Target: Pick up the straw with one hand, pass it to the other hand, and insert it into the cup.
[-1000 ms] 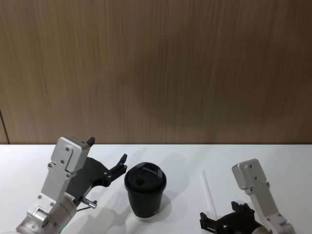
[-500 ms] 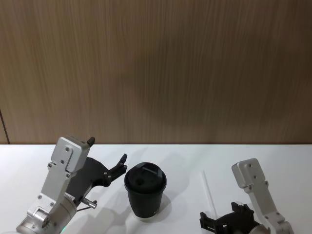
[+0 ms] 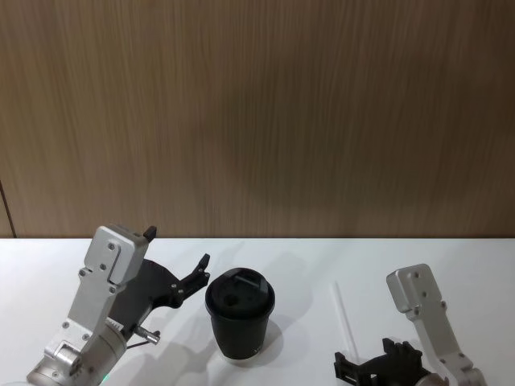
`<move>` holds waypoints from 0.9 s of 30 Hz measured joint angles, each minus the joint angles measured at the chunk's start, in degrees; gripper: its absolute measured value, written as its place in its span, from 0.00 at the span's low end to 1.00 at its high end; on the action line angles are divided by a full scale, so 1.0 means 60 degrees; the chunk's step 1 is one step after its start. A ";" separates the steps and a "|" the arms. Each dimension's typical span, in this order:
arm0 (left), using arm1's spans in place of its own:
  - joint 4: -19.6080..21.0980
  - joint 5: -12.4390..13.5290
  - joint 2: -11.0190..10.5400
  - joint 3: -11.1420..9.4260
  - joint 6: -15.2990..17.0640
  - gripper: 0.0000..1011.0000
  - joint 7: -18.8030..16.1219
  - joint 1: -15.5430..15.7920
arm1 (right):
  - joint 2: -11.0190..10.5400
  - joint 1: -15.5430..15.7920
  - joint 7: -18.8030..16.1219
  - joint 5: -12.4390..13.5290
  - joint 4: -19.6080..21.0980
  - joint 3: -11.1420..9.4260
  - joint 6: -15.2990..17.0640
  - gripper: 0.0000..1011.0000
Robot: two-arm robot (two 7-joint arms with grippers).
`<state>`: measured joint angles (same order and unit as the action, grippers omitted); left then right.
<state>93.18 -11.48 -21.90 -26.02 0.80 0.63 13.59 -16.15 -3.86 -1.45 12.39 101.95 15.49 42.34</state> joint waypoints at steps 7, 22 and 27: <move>0.0000 0.0000 0.0000 -0.0001 0.0000 0.99 0.0000 0.0000 | 0.0042 0.0065 -0.0032 -0.0002 0.0062 -0.0061 0.0095 0.79; 0.0000 0.0000 0.0000 0.0000 0.0000 0.99 0.0000 0.0000 | 0.0059 0.0152 -0.0289 0.0026 0.0160 -0.0104 0.0328 0.30; -0.0001 0.0000 0.0001 0.0000 0.0000 0.99 0.0000 0.0000 | 0.0049 0.0172 -0.0358 0.0026 0.0166 -0.0104 0.0389 0.14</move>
<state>93.17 -11.48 -21.89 -26.02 0.80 0.63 13.59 -15.85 -2.83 -3.60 12.54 102.95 14.86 44.68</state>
